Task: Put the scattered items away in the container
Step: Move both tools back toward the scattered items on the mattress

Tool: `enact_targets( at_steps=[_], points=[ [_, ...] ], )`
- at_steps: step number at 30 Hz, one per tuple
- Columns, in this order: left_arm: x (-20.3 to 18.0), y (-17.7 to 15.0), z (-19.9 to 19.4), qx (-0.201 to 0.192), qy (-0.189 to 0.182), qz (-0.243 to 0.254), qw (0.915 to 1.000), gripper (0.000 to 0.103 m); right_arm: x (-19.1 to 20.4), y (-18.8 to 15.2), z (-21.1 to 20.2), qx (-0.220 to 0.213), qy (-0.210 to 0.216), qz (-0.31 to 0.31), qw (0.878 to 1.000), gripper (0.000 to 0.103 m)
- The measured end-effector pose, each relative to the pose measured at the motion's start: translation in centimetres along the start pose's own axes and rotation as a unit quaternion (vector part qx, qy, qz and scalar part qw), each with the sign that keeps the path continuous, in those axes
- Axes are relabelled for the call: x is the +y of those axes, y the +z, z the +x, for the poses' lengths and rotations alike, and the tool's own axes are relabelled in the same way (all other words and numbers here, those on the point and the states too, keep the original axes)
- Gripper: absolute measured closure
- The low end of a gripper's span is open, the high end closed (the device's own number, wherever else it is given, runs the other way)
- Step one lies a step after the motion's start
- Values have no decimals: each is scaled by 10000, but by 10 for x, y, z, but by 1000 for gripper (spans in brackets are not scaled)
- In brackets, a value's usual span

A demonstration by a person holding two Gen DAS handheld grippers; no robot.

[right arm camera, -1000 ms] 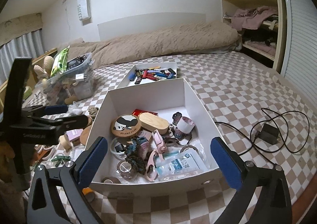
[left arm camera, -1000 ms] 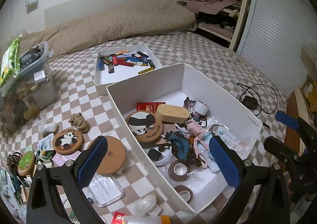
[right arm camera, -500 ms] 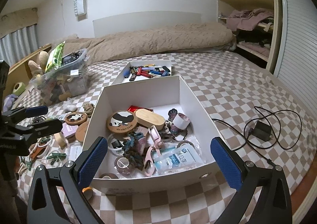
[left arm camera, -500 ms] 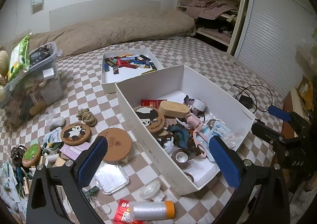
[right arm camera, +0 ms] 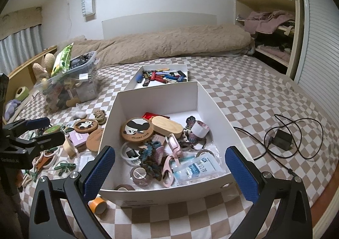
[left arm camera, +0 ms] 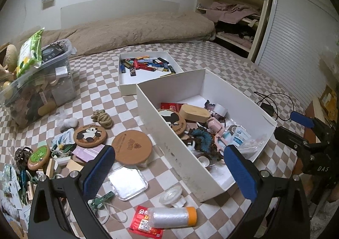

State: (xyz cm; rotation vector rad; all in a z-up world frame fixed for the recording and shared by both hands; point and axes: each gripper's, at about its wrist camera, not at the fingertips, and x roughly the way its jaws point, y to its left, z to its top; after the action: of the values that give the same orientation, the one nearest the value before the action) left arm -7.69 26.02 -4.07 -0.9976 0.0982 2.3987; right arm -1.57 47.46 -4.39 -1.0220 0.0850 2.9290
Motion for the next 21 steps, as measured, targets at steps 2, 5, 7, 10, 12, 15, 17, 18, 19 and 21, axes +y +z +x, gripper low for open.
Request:
enact_targets(
  at_steps=[2, 5, 7, 10, 12, 15, 17, 18, 19, 21],
  points=[
    [7, -1, -4, -29, 22, -39, 10000, 0, 6, 1, 0, -23, 49, -10, 10000, 0],
    [18, -3, -11, -79, 91, -107, 9999, 0, 17, 1, 0, -26, 161, -35, 9999, 0],
    [26, -5, -17, -103, 144, -151, 9997, 0, 27, 1, 1, -22, 225, -96, 9997, 0],
    [40, -8, -25, -153, 244, -198, 9994, 0, 43, 2, 4, -14, 329, -178, 9993, 0],
    [49, -10, -31, -206, 329, -242, 9990, 0, 54, 3, 6, 4, 415, -218, 9989, 0],
    [65, -13, -42, -267, 449, -317, 9981, 0, 73, 6, 9, -8, 549, -308, 9980, 0],
    [73, -16, -48, -304, 524, -348, 9976, 0, 85, 8, 10, -19, 649, -361, 9972, 0],
    [78, -17, -52, -322, 574, -367, 9972, 0, 91, 8, 10, -27, 696, -388, 9968, 0],
    [83, -18, -55, -340, 628, -390, 9967, 0, 96, 9, 10, -33, 736, -413, 9964, 0],
    [91, -20, -60, -362, 699, -438, 9959, 0, 107, 10, 12, -30, 812, -465, 9956, 0]
  ],
)
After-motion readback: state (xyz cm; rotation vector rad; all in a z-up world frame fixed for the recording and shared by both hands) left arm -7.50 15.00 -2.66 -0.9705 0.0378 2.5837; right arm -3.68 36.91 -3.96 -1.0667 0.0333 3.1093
